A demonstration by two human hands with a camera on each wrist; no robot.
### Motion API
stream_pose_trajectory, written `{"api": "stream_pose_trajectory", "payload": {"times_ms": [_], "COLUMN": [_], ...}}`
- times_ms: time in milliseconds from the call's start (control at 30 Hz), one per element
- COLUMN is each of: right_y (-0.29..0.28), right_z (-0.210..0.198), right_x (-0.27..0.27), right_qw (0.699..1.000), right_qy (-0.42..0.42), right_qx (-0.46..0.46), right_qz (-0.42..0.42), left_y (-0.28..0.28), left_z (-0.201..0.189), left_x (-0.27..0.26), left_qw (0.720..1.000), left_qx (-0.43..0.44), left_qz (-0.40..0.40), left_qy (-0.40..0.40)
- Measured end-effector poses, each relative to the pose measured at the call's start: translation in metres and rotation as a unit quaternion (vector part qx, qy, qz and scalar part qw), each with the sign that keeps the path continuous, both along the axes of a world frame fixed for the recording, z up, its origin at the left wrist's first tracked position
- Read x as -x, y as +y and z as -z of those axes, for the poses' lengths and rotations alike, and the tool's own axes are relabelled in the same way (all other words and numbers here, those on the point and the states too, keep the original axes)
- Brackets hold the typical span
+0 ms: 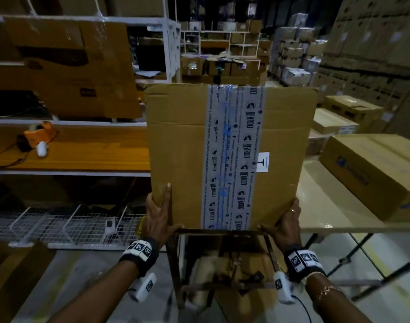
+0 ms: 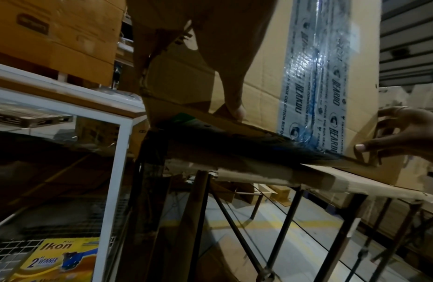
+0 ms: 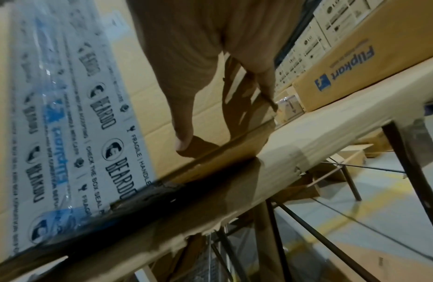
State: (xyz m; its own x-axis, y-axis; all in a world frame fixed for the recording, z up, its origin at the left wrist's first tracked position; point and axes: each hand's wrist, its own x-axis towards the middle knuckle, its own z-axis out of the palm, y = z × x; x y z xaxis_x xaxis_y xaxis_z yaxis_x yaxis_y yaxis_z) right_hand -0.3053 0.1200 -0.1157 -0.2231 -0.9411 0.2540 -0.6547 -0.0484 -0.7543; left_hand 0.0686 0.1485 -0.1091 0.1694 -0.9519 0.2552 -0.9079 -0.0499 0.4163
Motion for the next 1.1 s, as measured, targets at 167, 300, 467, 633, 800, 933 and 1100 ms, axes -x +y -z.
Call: {"api": "stream_pose_trajectory", "payload": {"times_ms": [167,300,467,633,800,933,1100], "right_y": [-0.041,-0.067,-0.08,-0.072,-0.072,-0.068,-0.073], "right_z": [0.003,0.005,0.001,-0.009,-0.054,-0.093,-0.151], "right_x": [-0.002,-0.004,-0.011,-0.023,-0.049,-0.061,-0.062], "right_qw": [0.998,0.997,0.998,0.993,0.969,0.953,0.929], "right_qy": [-0.032,-0.018,-0.019,0.104,0.227,0.248,0.274], "right_qx": [-0.043,-0.066,-0.05,0.029,0.099,0.176,0.247], "right_qz": [0.012,0.019,0.033,0.037,0.002,-0.014,-0.024], "left_y": [-0.033,-0.053,-0.069,-0.065,-0.079,-0.086,-0.089], "left_z": [0.003,0.003,0.005,-0.003,-0.065,-0.104,-0.152], "left_x": [0.007,0.015,0.012,0.017,0.039,0.052,0.051], "left_qw": [1.0,0.999,1.0,0.994,0.96,0.95,0.928], "left_qx": [0.017,0.024,0.019,0.081,0.19,0.22,0.279], "left_qz": [-0.003,-0.015,-0.005,-0.002,0.038,0.049,0.051], "left_qy": [0.0,0.016,0.003,-0.079,-0.2,-0.214,-0.243]}}
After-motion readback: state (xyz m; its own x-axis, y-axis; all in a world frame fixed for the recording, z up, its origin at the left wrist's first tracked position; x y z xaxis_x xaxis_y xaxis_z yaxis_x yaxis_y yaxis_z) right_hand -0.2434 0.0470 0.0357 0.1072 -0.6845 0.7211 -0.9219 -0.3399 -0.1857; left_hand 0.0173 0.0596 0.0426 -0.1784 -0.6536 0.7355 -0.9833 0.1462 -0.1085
